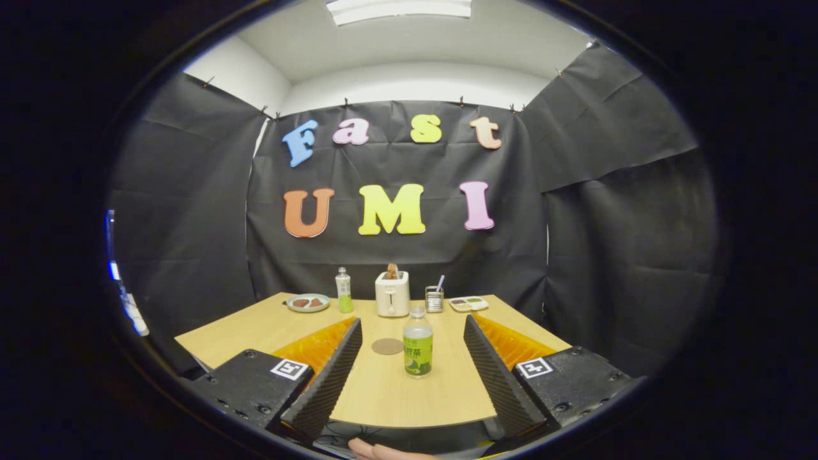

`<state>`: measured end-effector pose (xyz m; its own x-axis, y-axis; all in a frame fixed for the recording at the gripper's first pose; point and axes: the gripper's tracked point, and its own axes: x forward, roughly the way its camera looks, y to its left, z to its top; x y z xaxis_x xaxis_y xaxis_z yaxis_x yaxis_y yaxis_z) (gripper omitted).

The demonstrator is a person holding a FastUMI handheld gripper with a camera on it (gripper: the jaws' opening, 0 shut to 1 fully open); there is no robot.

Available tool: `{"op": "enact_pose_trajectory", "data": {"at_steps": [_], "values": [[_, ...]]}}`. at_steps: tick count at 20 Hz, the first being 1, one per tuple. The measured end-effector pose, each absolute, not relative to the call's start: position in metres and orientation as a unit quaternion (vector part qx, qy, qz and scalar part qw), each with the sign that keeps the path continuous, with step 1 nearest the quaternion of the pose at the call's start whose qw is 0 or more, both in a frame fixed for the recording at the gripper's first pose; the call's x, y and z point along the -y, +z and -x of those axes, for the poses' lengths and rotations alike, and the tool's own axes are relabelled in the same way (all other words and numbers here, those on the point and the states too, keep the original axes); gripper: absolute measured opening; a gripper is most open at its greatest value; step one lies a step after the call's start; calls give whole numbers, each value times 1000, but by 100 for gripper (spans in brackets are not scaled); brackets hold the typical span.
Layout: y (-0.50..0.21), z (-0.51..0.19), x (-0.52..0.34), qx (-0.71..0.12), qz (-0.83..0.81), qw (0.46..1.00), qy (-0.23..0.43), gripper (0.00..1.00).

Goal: Take the bottle from table, then pour the juice into the cup, finally place the bottle on the coaster

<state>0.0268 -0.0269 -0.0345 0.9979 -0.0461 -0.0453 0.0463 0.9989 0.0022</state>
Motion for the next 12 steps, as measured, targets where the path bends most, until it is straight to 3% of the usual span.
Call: {"op": "enact_pose_trajectory", "data": {"at_steps": [12], "values": [[-93, -104, 46, -79, -18, 996, -39, 100]]}}
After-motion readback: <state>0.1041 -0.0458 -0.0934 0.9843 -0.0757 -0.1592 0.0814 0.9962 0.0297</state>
